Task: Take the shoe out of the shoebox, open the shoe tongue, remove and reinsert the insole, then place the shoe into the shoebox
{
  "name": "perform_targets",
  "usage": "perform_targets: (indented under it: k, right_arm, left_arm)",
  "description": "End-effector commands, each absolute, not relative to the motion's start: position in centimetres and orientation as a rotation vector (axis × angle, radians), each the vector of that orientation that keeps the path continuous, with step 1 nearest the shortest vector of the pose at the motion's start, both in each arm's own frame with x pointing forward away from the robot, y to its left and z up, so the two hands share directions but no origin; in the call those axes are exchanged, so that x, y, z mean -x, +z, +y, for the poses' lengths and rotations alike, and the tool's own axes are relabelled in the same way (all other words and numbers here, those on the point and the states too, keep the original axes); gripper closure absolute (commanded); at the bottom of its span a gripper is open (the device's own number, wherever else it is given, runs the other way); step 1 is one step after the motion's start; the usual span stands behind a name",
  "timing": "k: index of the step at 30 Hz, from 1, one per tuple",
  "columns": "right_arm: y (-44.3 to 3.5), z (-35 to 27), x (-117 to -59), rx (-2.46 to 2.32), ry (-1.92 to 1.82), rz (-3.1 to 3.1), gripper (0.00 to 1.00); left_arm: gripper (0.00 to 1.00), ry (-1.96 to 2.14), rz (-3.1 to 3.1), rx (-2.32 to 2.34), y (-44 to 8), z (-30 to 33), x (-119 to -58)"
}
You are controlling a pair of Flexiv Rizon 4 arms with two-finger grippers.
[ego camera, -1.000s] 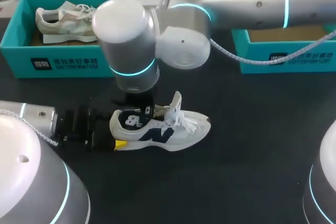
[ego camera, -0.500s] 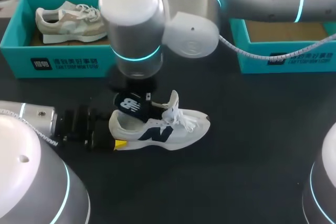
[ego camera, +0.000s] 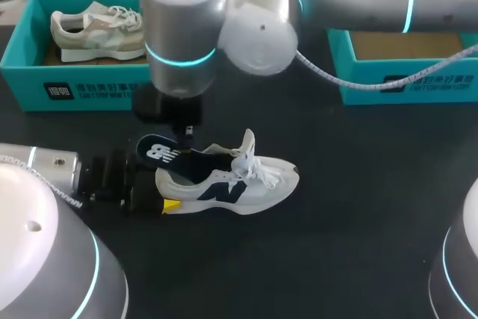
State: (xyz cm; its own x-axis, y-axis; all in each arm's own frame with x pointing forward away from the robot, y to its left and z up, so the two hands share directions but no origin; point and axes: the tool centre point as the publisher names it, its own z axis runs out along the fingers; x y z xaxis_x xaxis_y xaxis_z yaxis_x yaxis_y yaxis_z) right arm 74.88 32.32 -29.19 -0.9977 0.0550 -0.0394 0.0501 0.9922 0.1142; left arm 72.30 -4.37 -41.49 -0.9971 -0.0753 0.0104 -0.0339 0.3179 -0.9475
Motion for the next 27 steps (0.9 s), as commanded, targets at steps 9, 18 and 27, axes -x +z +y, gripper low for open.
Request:
perform_targets:
  k: [9, 18, 27]
  right_arm:
    - [-28.2, 31.0, -74.4, -0.199, 0.467, 3.417, 0.0]
    - [-28.2, 31.0, -74.4, -0.199, 0.467, 3.417, 0.0]
    - [-27.1, 32.4, -74.7, -0.127, 0.62, 3.507, 0.0]
  left_arm:
    - [1.0, -1.812, 2.52, 0.104, -41.5, -4.4, -72.3]
    - [1.0, -1.812, 2.52, 0.104, -41.5, -4.4, -72.3]
    - [1.0, -1.812, 2.52, 0.104, -41.5, -4.4, -72.3]
